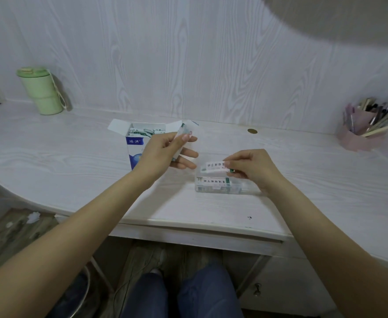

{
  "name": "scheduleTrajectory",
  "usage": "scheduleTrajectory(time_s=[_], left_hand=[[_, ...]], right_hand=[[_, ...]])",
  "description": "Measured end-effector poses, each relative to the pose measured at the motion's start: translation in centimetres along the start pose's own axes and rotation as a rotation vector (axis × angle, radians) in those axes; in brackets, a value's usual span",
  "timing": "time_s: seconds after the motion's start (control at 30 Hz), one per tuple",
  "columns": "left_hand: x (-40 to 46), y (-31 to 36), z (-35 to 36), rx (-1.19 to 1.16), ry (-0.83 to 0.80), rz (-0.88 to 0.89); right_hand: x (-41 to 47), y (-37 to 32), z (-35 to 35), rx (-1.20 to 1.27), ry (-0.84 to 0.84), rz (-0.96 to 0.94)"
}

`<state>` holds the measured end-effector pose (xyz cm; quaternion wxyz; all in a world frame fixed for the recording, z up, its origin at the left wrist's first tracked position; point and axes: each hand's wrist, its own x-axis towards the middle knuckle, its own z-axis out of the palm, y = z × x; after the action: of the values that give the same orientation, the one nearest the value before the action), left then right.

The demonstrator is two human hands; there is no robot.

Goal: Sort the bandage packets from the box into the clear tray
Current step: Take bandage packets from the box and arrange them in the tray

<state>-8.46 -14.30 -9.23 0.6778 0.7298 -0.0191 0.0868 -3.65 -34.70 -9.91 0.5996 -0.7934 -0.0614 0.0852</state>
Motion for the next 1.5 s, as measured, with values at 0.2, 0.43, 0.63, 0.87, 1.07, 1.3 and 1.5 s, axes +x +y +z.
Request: scheduleTrajectory(time_s=[0.2, 0.43, 0.63, 0.87, 1.07, 1.3, 1.5], left_hand=[[0.0, -0.3, 0.2, 0.017, -0.027, -0.011], [0.0, -0.3, 0.1, 0.026, -0.068, -0.007], [0.0, -0.4, 0.1, 0.047, -0.077, -0.012], [0.0, -0.3, 0.5, 0.094, -0.172, -0.068], [-0.3, 0.2, 2.1, 0.142, -0.305, -0.077], [0.3, 0.8, 4.4, 0.134, -0.324, -0.100], [1.4, 1.2, 7.3, 0.186, -0.326, -0.093]], right_hand=[[0.1, 0.6, 1.6, -0.586, 0.042, -0.191], [0.4, 0.7, 2.0, -0.839, 0.014, -0.198], [0.4, 0.5, 2.5, -0.969, 0.033, -0.202], [0.0, -1.1, 2.2, -0.371, 0.069, -0.254], [-1.1, -2.2, 1.3, -0.034, -0.012, -0.289], [-1.6, -1.1, -2.6, -0.092, 0.033, -0.206], [-2.6, -0.4, -6.1, 0.012, 0.084, -0.136]])
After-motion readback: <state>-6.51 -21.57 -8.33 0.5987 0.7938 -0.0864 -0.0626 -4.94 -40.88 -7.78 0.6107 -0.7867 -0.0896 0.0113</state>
